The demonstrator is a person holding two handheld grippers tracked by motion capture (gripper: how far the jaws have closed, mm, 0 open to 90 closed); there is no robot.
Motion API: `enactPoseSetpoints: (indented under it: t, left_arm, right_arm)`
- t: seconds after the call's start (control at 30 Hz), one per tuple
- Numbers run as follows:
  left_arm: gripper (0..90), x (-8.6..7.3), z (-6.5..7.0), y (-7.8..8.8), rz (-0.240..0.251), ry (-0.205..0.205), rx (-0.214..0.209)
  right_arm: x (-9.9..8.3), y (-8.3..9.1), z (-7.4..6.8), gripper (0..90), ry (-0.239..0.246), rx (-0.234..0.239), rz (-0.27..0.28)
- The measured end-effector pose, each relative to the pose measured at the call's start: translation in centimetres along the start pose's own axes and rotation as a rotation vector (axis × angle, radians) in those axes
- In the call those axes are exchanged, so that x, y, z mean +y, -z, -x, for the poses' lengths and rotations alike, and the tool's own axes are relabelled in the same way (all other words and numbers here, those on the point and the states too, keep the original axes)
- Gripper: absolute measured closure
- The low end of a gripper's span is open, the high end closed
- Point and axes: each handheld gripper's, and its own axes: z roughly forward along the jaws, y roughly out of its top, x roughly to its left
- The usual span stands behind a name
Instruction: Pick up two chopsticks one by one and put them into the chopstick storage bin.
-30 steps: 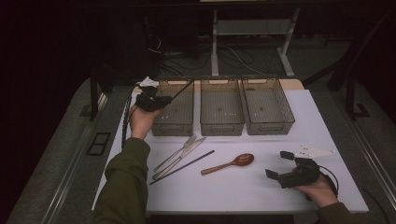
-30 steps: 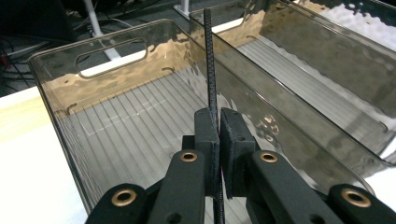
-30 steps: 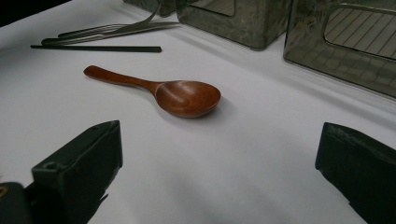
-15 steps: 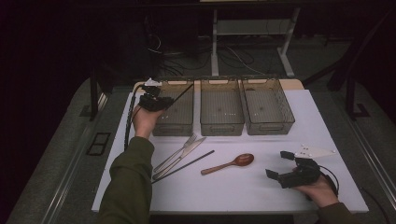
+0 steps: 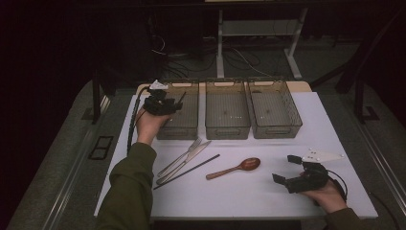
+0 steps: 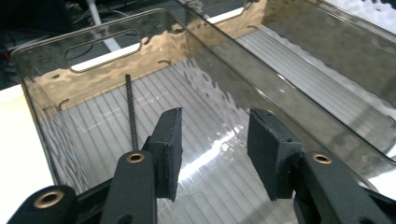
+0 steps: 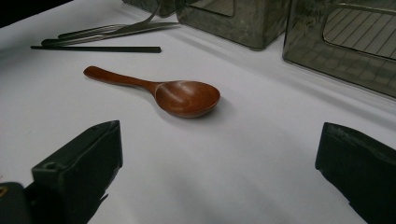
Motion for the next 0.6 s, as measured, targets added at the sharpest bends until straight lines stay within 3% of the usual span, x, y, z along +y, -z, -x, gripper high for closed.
enactPoseSetpoints:
  t: [0.47, 0.6]
  left_arm:
    - [42.6, -1.3, 3.0, 2.7, 0.018, -0.037, -0.117]
    - [37.2, -2.0, 4.1, 3.8, 0.025, -0.072, -0.141]
  right_arm:
    - [0.0, 0.0, 0.0, 0.2, 0.0, -0.003, 0.001]
    - [0.0, 0.0, 0.0, 0.2, 0.002, -0.005, 0.002]
